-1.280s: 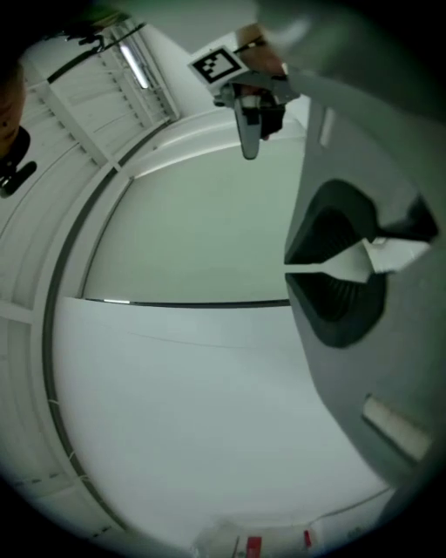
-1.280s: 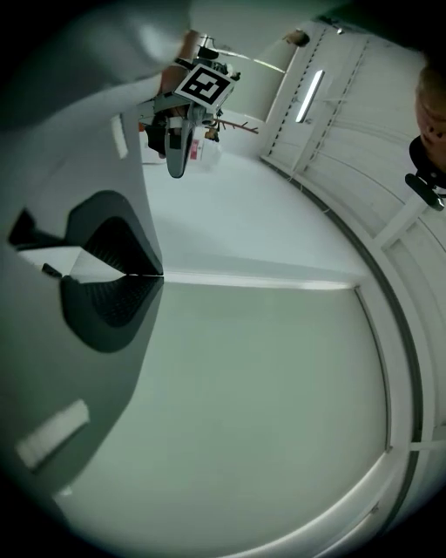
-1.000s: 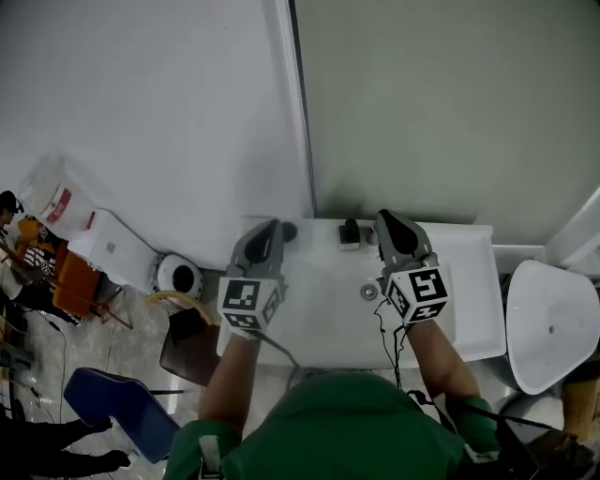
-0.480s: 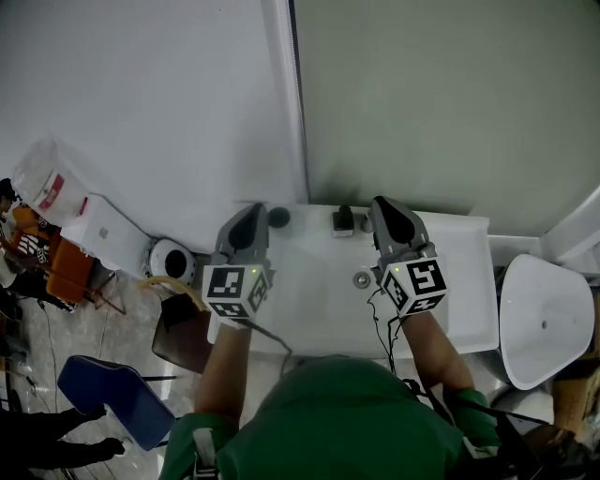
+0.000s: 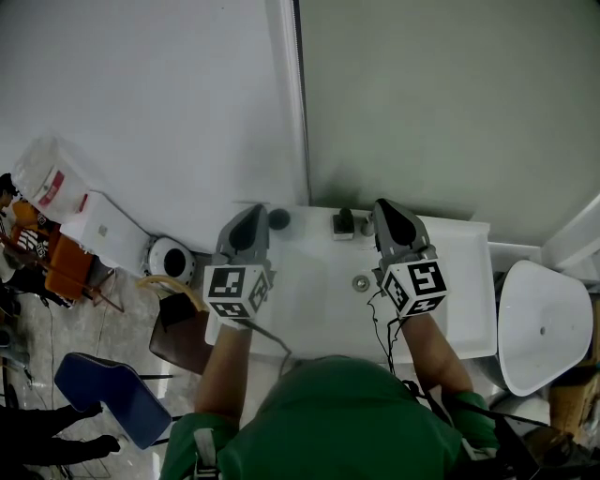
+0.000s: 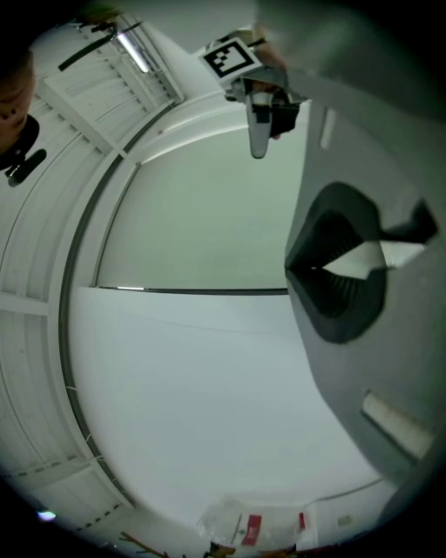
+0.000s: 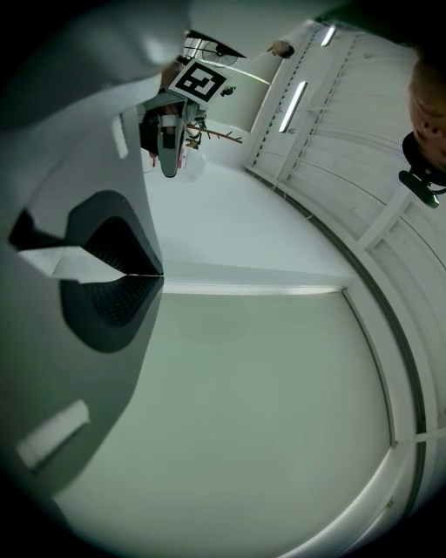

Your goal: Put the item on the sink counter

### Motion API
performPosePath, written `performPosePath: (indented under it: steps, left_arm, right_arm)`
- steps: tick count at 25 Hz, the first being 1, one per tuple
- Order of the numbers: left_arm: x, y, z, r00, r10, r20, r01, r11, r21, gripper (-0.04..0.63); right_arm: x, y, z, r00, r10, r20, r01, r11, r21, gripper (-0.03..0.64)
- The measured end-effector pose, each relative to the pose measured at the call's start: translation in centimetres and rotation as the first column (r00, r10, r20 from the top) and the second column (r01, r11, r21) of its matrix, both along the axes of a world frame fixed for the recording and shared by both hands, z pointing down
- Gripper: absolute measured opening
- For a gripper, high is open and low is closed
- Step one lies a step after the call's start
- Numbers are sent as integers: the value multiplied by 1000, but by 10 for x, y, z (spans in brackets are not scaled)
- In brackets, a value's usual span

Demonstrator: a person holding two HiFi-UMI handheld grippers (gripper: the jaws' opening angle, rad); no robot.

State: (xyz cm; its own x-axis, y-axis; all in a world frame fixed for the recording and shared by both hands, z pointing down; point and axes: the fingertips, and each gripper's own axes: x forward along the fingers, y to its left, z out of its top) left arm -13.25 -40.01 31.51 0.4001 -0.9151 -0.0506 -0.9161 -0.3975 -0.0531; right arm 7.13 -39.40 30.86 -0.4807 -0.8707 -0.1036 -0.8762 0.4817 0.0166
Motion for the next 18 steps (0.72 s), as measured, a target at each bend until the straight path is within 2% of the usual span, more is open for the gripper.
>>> performPosePath:
  steps: [18]
  left_arm:
    - [0, -10, 2, 1000, -10, 4, 10, 1000, -1, 3]
  right_arm:
    - [5, -12, -1, 1000, 0, 8, 0, 1000, -2, 3]
